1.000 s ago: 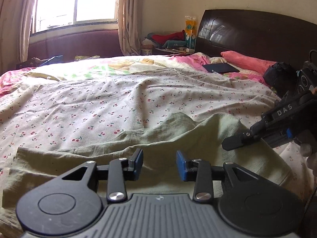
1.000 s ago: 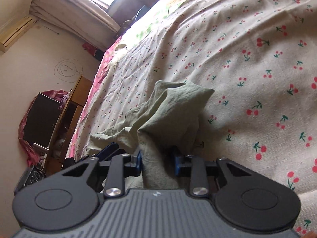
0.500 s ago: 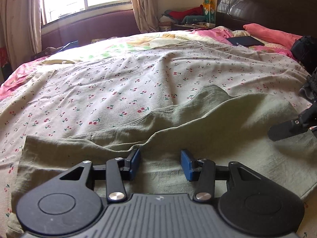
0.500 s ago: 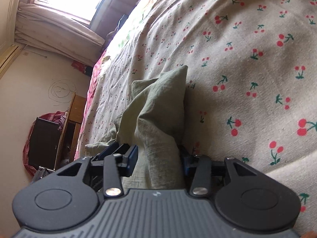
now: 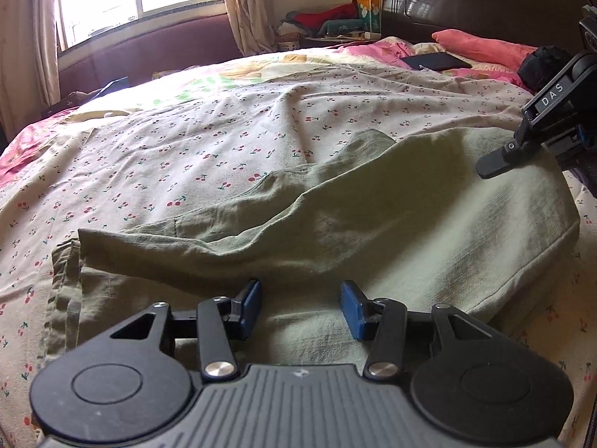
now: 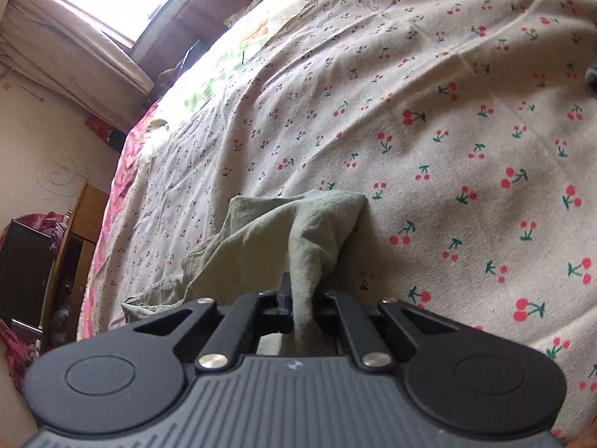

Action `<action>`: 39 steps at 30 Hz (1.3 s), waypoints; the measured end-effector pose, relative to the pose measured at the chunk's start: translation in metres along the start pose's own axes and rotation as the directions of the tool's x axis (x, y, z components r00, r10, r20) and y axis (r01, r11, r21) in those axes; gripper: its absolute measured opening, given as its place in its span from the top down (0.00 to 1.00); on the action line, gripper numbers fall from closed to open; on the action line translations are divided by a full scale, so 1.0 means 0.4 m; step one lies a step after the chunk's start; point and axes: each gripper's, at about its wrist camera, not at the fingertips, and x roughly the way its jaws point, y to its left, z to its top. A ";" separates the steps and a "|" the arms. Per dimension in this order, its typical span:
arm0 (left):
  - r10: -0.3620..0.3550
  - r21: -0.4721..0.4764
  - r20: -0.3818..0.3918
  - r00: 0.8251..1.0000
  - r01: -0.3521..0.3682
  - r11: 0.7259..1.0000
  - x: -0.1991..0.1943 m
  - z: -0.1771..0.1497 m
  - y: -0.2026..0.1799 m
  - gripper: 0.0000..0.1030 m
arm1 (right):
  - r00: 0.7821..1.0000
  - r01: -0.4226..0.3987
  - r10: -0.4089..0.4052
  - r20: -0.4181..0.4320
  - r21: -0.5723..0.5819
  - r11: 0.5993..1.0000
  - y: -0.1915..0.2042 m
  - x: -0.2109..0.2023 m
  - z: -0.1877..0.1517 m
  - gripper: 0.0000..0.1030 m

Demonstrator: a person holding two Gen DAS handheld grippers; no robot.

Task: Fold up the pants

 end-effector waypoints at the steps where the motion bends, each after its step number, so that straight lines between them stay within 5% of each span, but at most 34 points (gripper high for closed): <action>1: -0.008 -0.008 -0.003 1.000 0.008 1.000 -0.001 -0.002 0.004 0.42 | 1.000 0.026 -0.026 -0.011 -0.014 1.000 0.008 0.005 0.003 0.97; 7: -0.026 -0.045 -0.009 1.000 0.026 0.999 -0.014 -0.005 0.022 0.42 | 0.997 0.083 -0.083 -0.005 -0.007 0.997 0.051 0.004 -0.002 0.97; 14: 0.000 -0.204 0.052 0.999 0.011 0.979 -0.101 -0.009 0.101 0.41 | 0.999 0.033 -0.026 0.042 -0.162 0.986 0.302 -0.054 0.006 0.97; 17: 0.032 -0.338 0.091 0.995 0.000 0.941 -0.171 -0.042 0.167 0.41 | 0.999 0.030 -0.024 0.025 -0.281 0.959 0.435 -0.024 -0.015 0.97; 21: 0.007 -0.508 0.137 0.990 0.065 0.859 -0.258 -0.106 0.258 0.41 | 0.999 -0.001 -0.019 -0.045 -0.401 0.916 0.582 0.094 -0.073 0.96; 29: 0.095 -0.508 0.111 0.989 -0.026 0.861 -0.328 -0.169 0.294 0.40 | 0.975 -0.001 -0.112 -0.190 -0.511 0.860 0.729 0.345 -0.244 0.87; 34: 0.070 -0.541 0.134 0.989 0.014 0.841 -0.341 -0.191 0.316 0.40 | 0.975 -0.040 -0.070 -0.211 -0.480 0.877 0.714 0.319 -0.261 0.72; 39: 0.062 -0.519 0.146 0.987 0.023 0.855 -0.359 -0.188 0.301 0.40 | 0.982 -0.084 -0.010 -0.186 -0.489 0.868 0.719 0.244 -0.249 0.70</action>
